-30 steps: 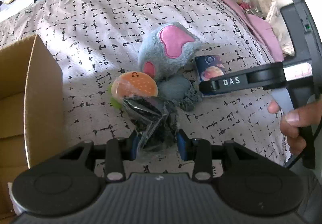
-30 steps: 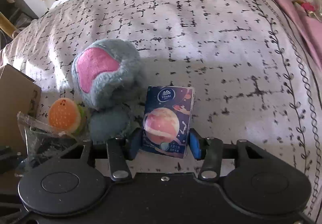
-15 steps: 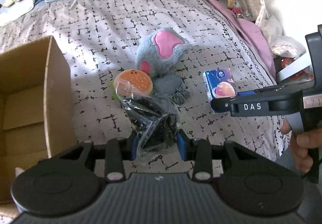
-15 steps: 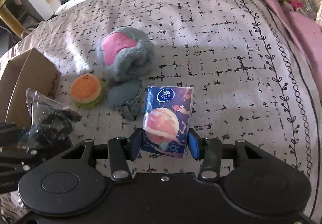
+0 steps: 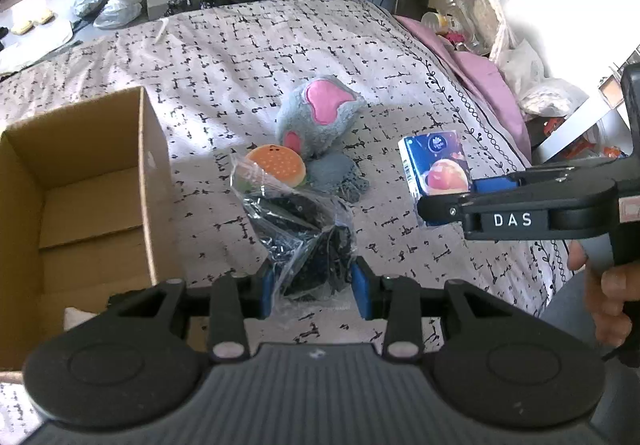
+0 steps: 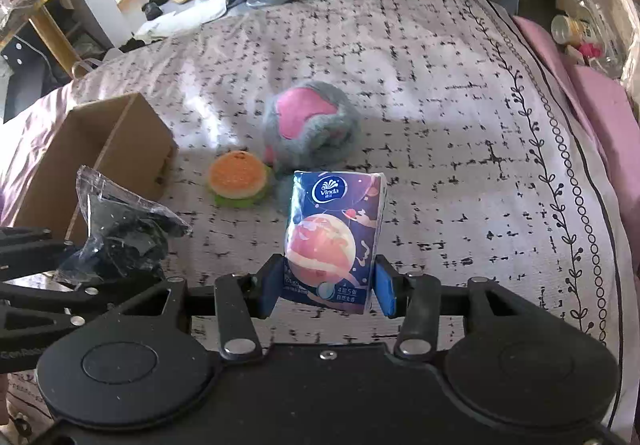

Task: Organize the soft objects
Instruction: 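Drop the plastic bag into the box with left tool while right carries the tissue pack over, then lower the tissue pack into the box and open the right tool, then move both tools from the box toward the burger plush and elephant plush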

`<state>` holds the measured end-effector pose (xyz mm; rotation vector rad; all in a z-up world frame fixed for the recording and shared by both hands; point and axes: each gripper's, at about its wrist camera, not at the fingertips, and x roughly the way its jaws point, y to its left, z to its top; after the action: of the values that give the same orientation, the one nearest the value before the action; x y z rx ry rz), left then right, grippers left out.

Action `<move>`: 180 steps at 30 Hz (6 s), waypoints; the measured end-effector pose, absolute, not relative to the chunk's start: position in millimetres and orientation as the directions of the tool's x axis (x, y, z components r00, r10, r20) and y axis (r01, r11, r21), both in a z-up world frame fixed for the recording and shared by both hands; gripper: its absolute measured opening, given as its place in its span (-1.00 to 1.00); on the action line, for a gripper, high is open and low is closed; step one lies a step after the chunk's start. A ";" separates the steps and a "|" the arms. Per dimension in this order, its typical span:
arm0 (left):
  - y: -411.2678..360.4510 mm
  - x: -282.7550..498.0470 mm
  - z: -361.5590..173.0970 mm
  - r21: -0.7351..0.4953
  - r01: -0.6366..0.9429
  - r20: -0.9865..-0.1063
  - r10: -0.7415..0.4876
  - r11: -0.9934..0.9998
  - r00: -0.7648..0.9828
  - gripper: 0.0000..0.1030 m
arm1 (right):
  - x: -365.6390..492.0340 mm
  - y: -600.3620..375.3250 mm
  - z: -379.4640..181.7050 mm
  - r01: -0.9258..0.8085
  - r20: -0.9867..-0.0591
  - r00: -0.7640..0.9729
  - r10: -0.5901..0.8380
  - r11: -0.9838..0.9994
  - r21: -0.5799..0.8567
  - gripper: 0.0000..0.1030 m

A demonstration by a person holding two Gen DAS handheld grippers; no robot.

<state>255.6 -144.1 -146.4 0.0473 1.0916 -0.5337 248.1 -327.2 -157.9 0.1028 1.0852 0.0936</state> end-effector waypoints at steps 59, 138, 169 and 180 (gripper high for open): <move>18.2 277.8 -144.6 -0.088 0.318 -0.854 -0.236 0.944 0.464 -0.20 | 275.1 -139.4 -106.4 -0.368 -0.812 0.515 0.277 0.926 0.082 -0.09; -40.6 264.3 -105.1 -0.067 0.340 -0.836 -0.239 0.938 0.493 1.00 | 243.6 -247.3 -114.2 -0.267 -0.780 0.560 0.280 0.952 0.151 1.00; -158.7 297.7 -123.6 -0.062 0.451 -0.852 -0.283 0.890 0.441 0.70 | 263.7 -350.8 -179.7 -0.082 -0.805 0.523 0.280 0.957 0.280 0.27; -193.9 327.4 -154.5 -0.044 0.487 -0.886 -0.259 0.873 0.384 0.24 | 293.1 -354.1 -218.0 -0.082 -0.825 0.460 0.328 0.941 0.328 -0.04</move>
<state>327.4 -193.9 -154.5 0.2391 1.0776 -0.4805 293.1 -354.1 -218.0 0.2566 1.0660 0.2555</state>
